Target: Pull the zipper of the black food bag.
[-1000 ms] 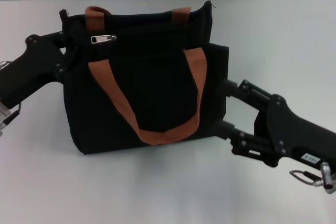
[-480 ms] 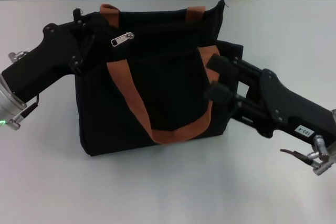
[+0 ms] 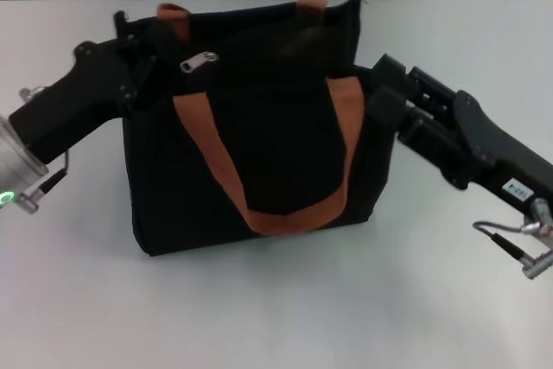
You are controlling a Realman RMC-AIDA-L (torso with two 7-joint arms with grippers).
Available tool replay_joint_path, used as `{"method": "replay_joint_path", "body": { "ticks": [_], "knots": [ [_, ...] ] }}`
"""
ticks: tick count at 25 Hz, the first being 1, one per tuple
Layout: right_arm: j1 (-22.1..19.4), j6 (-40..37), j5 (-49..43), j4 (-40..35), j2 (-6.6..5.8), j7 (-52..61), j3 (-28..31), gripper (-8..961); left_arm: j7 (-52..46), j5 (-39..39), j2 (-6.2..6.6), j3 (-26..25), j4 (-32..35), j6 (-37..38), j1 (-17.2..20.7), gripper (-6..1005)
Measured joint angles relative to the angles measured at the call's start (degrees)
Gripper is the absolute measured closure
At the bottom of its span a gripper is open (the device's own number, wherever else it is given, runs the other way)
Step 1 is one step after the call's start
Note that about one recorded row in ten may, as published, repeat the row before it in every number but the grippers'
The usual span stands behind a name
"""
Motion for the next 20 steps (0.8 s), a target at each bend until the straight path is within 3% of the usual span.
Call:
{"method": "replay_joint_path", "body": {
  "ticks": [6, 9, 20],
  "knots": [
    [0.6, 2.1, 0.4, 0.0, -0.07, 5.5, 1.6, 412, -7.8, 0.0, -0.35, 2.1, 1.0, 1.5, -2.7, 981],
    [1.0, 3.1, 0.4, -0.1, -0.07, 7.7, 1.8, 413, -10.2, -1.2, -0.22, 2.4, 1.3, -1.3, -2.7, 981],
    [3.4, 5.0, 0.5, -0.2, -0.06, 13.3, 2.2, 415, -12.6, -2.7, -0.04, 7.4, 3.6, 0.2, -2.8, 981]
  ]
}}
